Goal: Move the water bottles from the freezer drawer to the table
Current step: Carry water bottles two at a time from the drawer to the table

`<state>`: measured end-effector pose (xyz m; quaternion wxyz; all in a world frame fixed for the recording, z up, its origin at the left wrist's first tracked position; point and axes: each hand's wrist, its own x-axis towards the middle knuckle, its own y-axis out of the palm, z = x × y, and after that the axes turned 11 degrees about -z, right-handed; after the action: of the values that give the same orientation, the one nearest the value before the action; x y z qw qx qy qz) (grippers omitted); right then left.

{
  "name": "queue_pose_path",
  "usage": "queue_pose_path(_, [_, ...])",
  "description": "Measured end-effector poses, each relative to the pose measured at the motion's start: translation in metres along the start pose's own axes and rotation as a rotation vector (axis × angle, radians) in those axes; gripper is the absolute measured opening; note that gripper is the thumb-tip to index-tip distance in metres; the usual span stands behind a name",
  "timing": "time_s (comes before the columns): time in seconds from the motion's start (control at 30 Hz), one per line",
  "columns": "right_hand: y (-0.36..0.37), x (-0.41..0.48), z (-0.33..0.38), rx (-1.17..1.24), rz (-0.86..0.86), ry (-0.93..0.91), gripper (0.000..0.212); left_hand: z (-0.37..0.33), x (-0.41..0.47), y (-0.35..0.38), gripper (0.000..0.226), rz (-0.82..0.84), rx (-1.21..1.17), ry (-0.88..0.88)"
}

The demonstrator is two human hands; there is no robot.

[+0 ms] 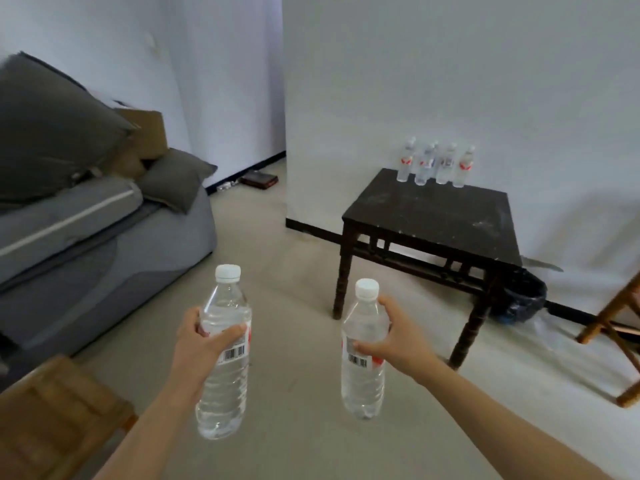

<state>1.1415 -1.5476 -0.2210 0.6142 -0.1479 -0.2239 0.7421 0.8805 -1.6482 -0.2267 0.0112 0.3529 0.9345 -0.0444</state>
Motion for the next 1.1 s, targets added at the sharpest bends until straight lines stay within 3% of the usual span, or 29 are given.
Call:
queue_pose_path(0.4, [0.073, 0.104, 0.029, -0.011, 0.121, -0.039, 0.065, 0.021, 0.094, -0.015, 0.037, -0.103, 0.055, -0.057])
queue_pose_path(0.77, [0.13, 0.293, 0.055, 0.087, 0.151, -0.044, 0.062, -0.014, 0.26, 0.045, 0.05, -0.184, 0.053, -0.03])
queue_pose_path(1.1, [0.222, 0.434, 0.083, 0.086, 0.236, -0.045, 0.063, 0.0, 0.403, 0.041, 0.041, -0.307, -0.012, -0.081])
